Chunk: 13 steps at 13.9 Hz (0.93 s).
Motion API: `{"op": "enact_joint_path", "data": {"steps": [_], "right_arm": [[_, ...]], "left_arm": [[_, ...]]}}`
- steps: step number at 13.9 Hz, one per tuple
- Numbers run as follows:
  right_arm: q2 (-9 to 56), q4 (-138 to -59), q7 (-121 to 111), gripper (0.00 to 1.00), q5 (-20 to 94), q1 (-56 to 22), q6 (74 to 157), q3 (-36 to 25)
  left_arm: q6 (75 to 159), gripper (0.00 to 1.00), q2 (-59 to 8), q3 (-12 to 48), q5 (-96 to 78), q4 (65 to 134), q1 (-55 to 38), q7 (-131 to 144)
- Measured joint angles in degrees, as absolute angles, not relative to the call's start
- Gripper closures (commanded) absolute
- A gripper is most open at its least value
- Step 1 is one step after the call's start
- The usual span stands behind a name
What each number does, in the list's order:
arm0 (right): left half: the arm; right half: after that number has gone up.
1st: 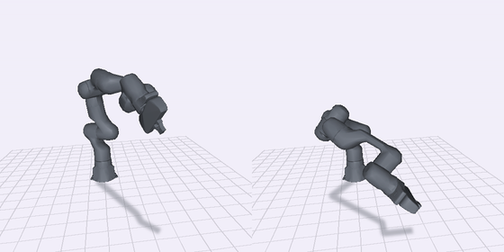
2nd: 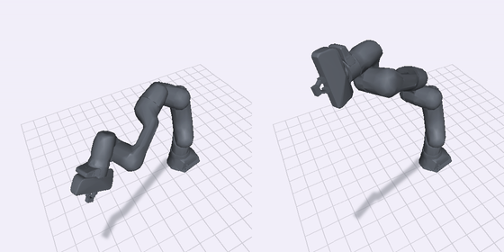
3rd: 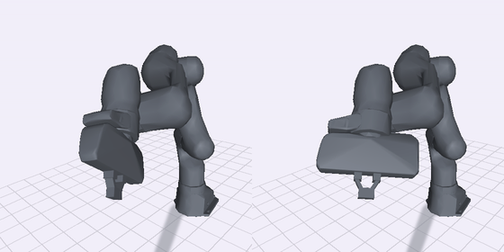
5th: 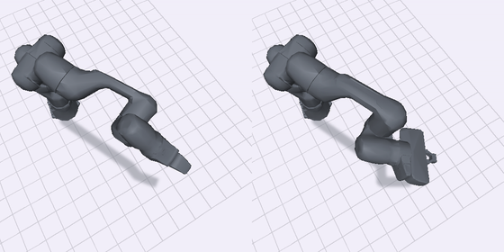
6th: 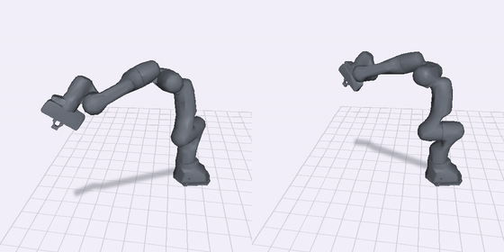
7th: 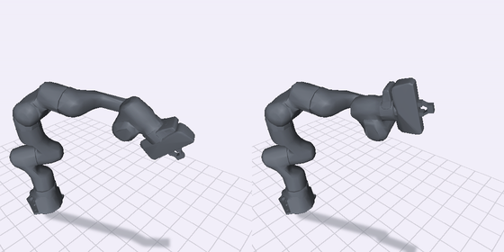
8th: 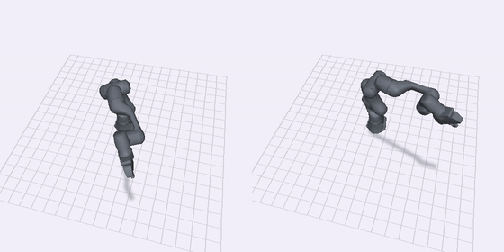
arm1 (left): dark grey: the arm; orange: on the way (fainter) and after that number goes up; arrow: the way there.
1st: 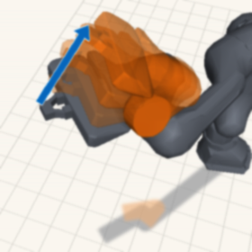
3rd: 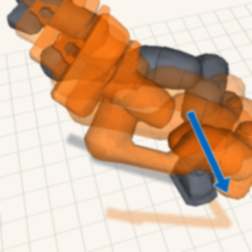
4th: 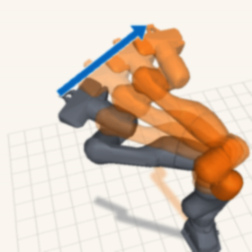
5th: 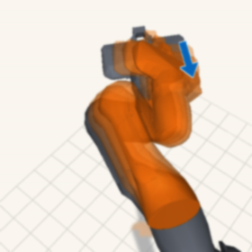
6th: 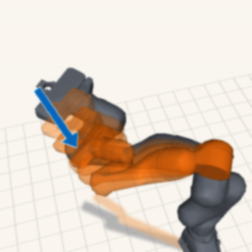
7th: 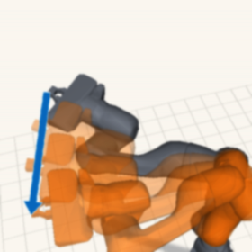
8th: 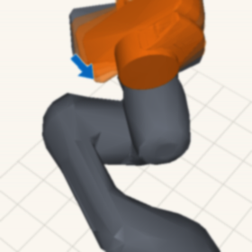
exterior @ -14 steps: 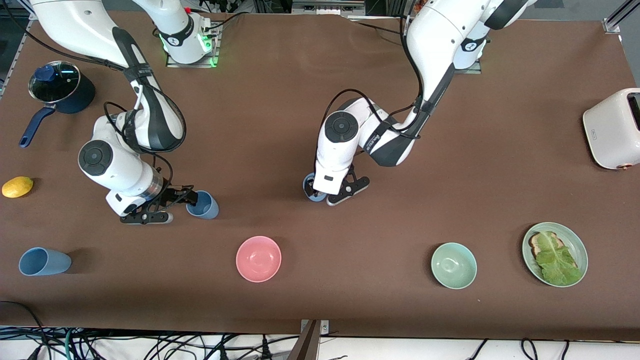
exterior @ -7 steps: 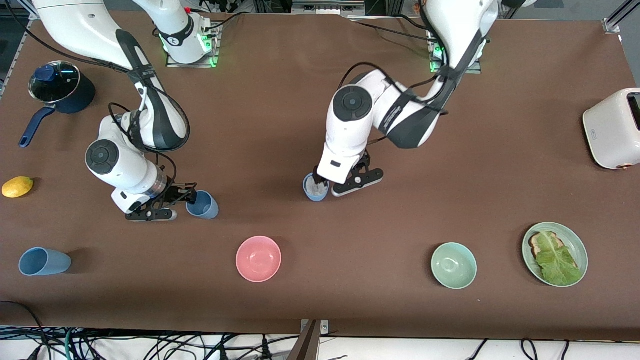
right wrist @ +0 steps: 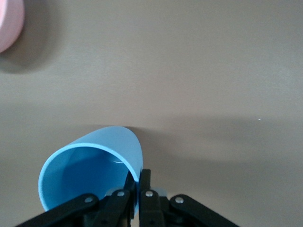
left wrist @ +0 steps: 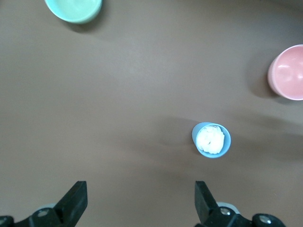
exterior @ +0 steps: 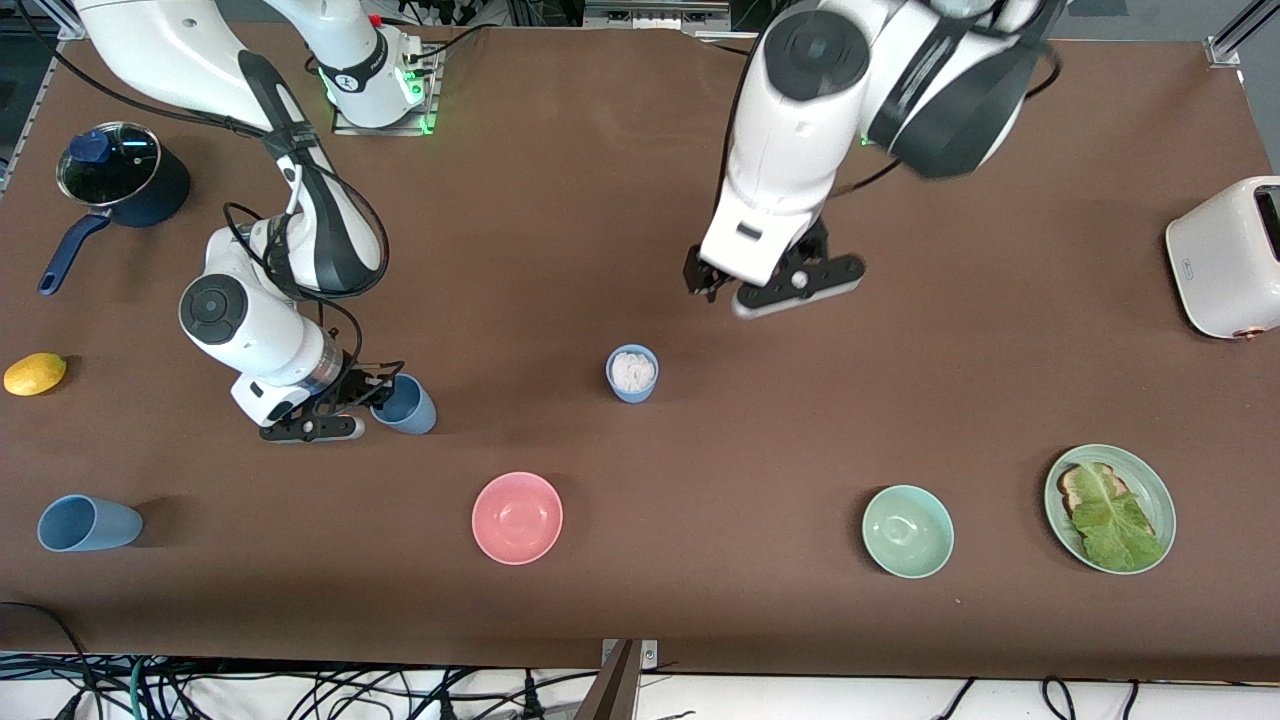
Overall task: Stack blue cups with both arms
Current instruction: 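Lift the empty cup with the right gripper while the left gripper withdraws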
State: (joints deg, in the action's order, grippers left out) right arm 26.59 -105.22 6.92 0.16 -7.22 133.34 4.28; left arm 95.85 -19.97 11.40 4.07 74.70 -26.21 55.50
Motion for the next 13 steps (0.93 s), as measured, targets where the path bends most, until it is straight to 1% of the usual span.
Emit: {"op": "enact_joint_path", "data": {"steps": [3,7,10,13], "right_arm": [[24.72,-100.15,6.92,1.0,0.17,-9.32,124.53,4.34],[22.07,-94.82,9.39,1.0,0.21,-13.43,115.35,4.39],[21.89,-91.03,14.66,1.0,0.21,-17.93,111.6,4.37],[21.96,-88.85,19.76,1.0,0.23,-21.91,110.78,4.37]], "left_arm": [[94.02,0.0,-14.27,11.4,3.73,74.96,-22.11,53.56],[93.37,0.0,-9.98,11.38,0.57,78.23,-16.1,52.12],[93.38,0.0,-8.87,11.37,0.39,80.5,-12.48,52.12],[93.31,0.0,-8.45,11.38,0.38,81.2,-8.19,45.61]]}}
